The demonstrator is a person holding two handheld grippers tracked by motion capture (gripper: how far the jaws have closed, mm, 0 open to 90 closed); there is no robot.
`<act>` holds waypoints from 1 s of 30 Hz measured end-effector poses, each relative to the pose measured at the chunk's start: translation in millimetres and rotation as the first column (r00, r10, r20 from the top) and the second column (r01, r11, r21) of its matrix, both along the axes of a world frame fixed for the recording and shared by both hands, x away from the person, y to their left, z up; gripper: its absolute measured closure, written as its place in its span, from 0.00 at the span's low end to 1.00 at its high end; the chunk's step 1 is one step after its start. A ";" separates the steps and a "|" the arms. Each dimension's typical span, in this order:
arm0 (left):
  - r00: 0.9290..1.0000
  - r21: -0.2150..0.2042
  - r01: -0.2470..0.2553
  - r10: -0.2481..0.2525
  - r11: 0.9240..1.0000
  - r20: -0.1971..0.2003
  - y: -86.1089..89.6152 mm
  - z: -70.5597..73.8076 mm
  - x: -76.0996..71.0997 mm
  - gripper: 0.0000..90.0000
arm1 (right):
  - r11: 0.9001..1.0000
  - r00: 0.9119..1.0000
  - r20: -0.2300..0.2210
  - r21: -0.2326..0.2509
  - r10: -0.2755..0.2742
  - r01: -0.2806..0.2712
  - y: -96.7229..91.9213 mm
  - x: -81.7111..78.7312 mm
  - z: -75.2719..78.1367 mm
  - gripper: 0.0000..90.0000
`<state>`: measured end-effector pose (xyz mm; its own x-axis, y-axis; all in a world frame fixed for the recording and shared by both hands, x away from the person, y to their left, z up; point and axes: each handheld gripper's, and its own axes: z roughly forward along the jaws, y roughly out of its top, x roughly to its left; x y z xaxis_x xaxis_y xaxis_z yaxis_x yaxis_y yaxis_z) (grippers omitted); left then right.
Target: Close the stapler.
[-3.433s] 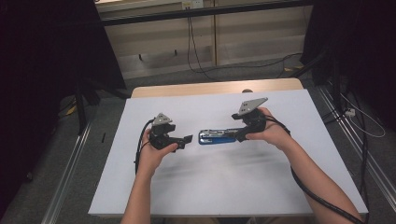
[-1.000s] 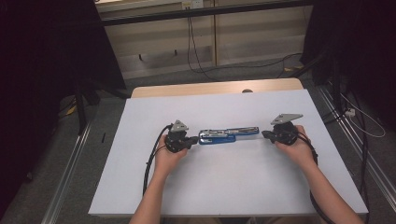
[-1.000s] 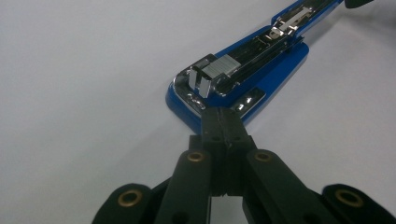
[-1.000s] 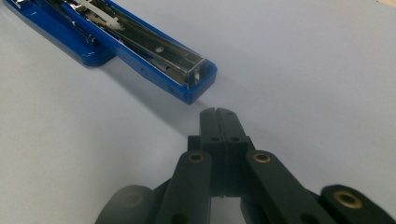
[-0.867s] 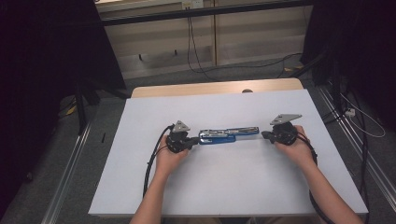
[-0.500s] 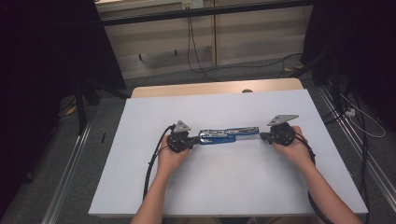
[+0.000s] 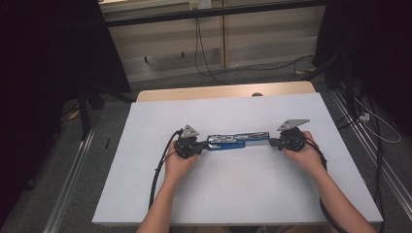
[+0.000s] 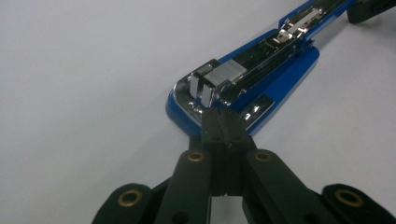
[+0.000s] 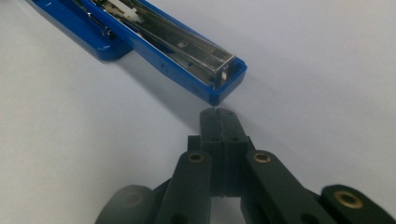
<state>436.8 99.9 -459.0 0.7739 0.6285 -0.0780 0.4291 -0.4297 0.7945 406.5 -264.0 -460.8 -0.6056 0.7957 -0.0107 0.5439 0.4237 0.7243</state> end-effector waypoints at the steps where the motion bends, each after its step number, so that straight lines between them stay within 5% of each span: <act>1: 1.000 -0.003 -0.001 0.001 1.000 0.002 0.3 -0.1 0.1 1.00 | 1.000 1.000 0.002 0.004 0.002 -0.002 0.5 0.1 0.3 1.00; 30: 1.000 -0.004 0.011 -0.011 1.000 -0.009 -0.4 0.1 -0.8 1.00 | 0.999 0.999 0.037 0.036 0.019 -0.021 4.7 3.1 10.4 1.00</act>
